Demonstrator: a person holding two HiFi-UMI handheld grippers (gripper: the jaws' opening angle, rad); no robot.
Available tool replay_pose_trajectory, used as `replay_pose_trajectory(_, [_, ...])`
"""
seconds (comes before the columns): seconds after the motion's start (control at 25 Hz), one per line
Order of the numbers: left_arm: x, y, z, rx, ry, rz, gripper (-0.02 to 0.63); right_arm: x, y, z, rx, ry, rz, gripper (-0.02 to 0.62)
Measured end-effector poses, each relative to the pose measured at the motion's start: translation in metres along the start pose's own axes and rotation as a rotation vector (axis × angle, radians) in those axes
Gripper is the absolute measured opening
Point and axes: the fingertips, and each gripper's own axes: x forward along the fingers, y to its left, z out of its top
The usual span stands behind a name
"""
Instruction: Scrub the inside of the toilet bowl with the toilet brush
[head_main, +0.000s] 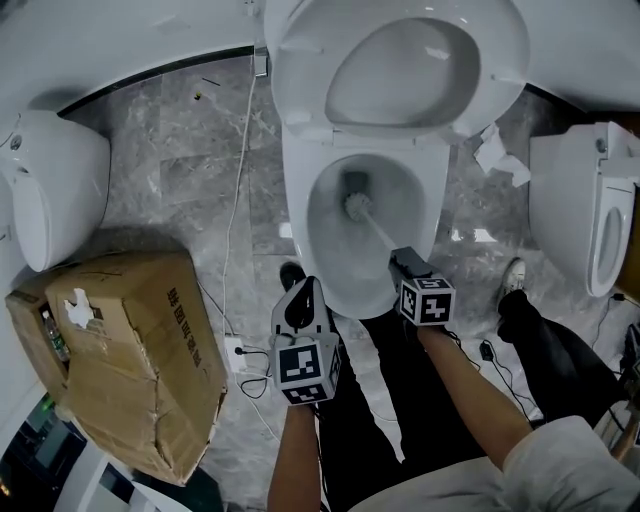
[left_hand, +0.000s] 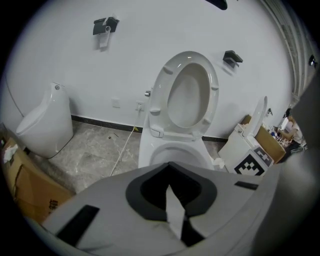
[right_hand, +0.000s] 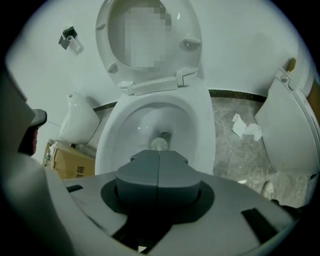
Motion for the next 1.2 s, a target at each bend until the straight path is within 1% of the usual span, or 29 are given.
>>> replay_pose_trajectory(0.24, [0.001,-0.001,-0.002,0.013,0.012,-0.007,0.029,0.000,0.013,0.001,0.015,0.010,0.060,0.178])
replay_pose_trajectory(0.4, [0.004,-0.006,0.000,0.022,0.010,-0.020,0.029,0.001,0.020,0.009,0.034,0.007,0.098,0.178])
replay_pose_trajectory(0.48, [0.005,-0.010,0.000,0.039,0.014,-0.020,0.029,0.002,0.023,0.012,0.044,0.005,0.109,0.178])
replay_pose_trajectory(0.6, [0.006,-0.020,0.000,0.101,0.026,-0.029,0.029,0.006,0.023,0.017,0.097,-0.002,0.126,0.178])
replay_pose_trajectory(0.64, [0.007,-0.023,0.000,0.109,0.027,-0.035,0.029,0.007,0.022,0.020,0.114,-0.005,0.132,0.178])
replay_pose_trajectory(1.0, [0.013,-0.035,-0.001,0.108,0.045,-0.058,0.029,0.016,0.020,0.052,0.209,-0.054,0.165,0.178])
replay_pose_trajectory(1.2, [0.016,-0.035,0.005,0.128,0.054,-0.048,0.029,0.017,0.012,0.057,0.308,-0.041,0.192,0.178])
